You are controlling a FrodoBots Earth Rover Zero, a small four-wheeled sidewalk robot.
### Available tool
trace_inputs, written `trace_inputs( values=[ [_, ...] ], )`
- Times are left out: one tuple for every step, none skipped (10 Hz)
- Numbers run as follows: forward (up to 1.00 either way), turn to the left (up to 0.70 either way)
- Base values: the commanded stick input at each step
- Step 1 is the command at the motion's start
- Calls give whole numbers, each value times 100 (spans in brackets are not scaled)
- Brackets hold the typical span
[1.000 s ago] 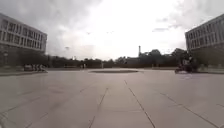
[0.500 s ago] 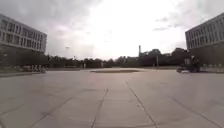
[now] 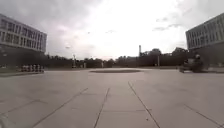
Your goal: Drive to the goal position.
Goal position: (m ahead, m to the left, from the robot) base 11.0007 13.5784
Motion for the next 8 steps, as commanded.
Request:
trace_inputs(
  values=[
    [70,3],
    [70,7],
    [70,25],
    [70,34],
    [70,35],
    [70,35],
    [70,34],
    [70,26]
  ],
)
